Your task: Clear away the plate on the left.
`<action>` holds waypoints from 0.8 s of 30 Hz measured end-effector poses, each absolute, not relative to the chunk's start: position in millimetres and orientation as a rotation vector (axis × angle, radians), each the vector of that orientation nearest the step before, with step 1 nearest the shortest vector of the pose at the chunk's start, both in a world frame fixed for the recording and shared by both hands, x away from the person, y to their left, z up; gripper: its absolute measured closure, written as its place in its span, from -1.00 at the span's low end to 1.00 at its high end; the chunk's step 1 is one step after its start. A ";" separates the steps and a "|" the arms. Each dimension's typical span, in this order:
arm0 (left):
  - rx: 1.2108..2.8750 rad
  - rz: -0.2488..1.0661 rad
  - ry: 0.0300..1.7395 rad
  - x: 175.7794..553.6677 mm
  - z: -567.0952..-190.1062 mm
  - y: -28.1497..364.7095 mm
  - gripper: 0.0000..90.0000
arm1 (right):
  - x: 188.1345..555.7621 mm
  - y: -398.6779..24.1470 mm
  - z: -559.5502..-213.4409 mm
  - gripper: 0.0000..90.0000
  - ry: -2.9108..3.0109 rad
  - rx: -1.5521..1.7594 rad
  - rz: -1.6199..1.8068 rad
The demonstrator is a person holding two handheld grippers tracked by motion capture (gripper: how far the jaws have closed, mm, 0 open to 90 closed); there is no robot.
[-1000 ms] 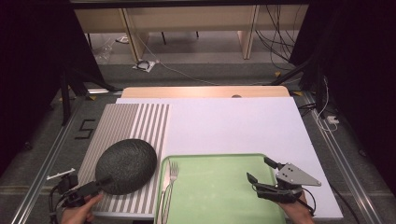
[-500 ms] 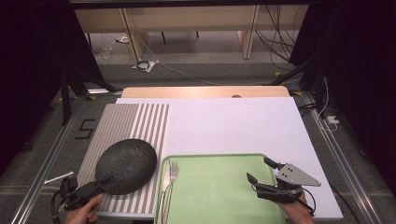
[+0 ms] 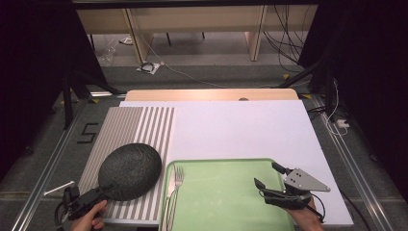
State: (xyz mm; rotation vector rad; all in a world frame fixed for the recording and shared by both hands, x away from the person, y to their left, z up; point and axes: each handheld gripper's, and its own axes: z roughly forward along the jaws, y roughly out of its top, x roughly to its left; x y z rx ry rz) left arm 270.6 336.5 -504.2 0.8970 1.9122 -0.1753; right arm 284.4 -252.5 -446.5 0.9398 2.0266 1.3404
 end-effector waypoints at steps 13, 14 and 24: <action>0.726 -0.229 1.931 265.0 -514.2 333.7 0.12 | 284.8 -251.8 -446.8 -0.52 2.032 0.940 1.339; 0.723 -0.229 1.933 264.8 -514.3 333.3 0.12 | 284.6 -251.8 -446.7 -0.52 2.034 0.940 1.334; 0.629 -0.250 1.941 262.5 -520.3 326.2 0.24 | 284.5 -251.3 -446.7 -0.52 2.034 0.940 1.335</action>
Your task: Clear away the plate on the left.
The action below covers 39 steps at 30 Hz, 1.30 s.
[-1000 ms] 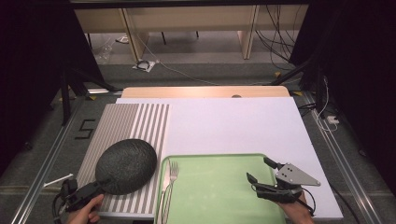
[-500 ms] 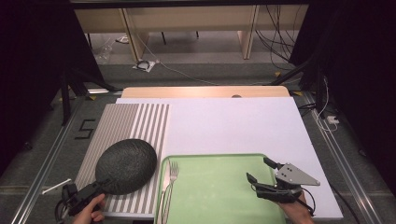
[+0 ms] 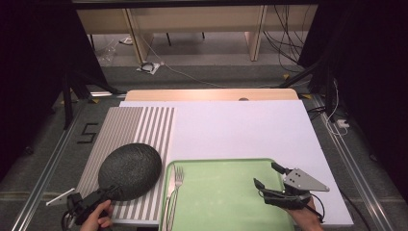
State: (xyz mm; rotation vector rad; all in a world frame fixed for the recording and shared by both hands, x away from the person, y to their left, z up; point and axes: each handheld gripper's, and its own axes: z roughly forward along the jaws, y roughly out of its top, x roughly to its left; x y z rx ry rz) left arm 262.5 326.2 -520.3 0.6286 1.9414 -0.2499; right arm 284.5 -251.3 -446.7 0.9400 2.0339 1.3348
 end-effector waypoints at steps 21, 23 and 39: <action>0.497 -0.266 1.968 258.2 -531.0 322.0 0.75 | 284.1 -249.4 -446.5 -0.52 2.040 0.931 1.332; 0.497 -0.281 1.957 258.5 -532.0 321.2 0.80 | 284.2 -249.5 -446.6 -0.52 2.041 0.932 1.332; 0.471 -0.311 1.895 258.8 -532.3 317.0 0.89 | 284.4 -249.7 -446.8 -0.52 2.037 0.929 1.333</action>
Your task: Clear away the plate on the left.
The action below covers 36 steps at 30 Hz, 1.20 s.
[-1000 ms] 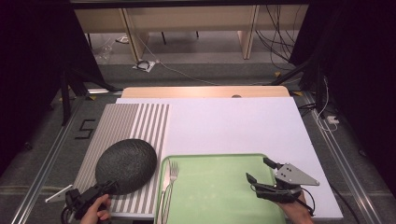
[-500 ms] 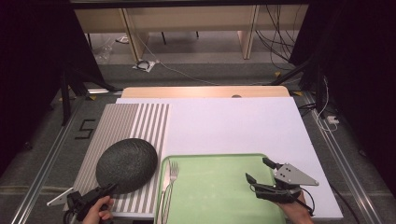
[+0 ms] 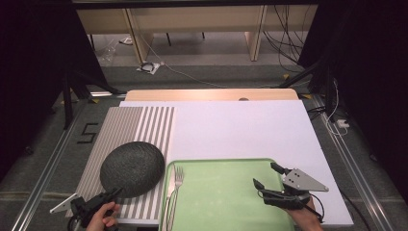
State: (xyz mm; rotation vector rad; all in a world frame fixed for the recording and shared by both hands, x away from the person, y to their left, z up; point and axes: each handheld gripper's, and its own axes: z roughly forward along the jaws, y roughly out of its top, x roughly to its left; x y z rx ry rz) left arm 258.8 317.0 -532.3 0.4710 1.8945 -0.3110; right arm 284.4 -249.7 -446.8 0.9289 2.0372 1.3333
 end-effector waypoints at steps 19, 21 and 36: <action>0.492 -0.363 1.792 261.5 -528.1 312.1 0.90 | 284.7 -250.1 -446.7 -0.52 2.039 0.929 1.334; 0.498 -0.366 1.785 261.8 -526.7 311.2 0.90 | 284.7 -250.1 -446.7 -0.52 2.040 0.929 1.332; 0.547 -0.437 1.719 263.0 -519.6 288.0 0.89 | 284.4 -250.9 -446.5 -0.52 2.038 0.925 1.333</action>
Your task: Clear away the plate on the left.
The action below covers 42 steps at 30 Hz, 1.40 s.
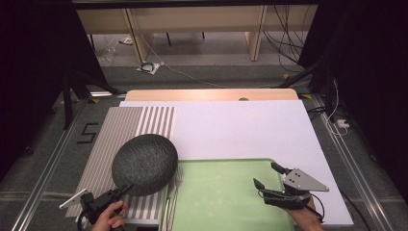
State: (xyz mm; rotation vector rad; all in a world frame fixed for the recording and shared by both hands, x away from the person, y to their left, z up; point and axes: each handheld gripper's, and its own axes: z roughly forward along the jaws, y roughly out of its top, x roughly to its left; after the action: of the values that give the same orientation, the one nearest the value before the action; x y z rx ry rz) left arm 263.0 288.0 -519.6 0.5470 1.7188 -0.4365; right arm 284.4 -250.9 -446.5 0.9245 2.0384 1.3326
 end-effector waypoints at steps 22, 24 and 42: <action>0.649 -0.544 1.667 262.4 -513.9 248.7 0.89 | 284.0 -251.6 -446.0 -0.52 2.035 0.935 1.336; 0.660 -0.554 1.661 262.3 -513.8 245.2 0.89 | 283.9 -251.8 -445.9 -0.52 2.035 0.935 1.337; 0.768 -0.611 1.643 261.9 -513.7 215.6 0.88 | 284.3 -251.9 -446.0 -0.52 2.031 0.934 1.340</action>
State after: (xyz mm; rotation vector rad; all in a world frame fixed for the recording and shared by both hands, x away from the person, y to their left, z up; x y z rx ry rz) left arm 261.9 215.6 -513.7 0.7683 1.6428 -0.6113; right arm 284.3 -251.9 -446.0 0.9344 2.0308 1.3397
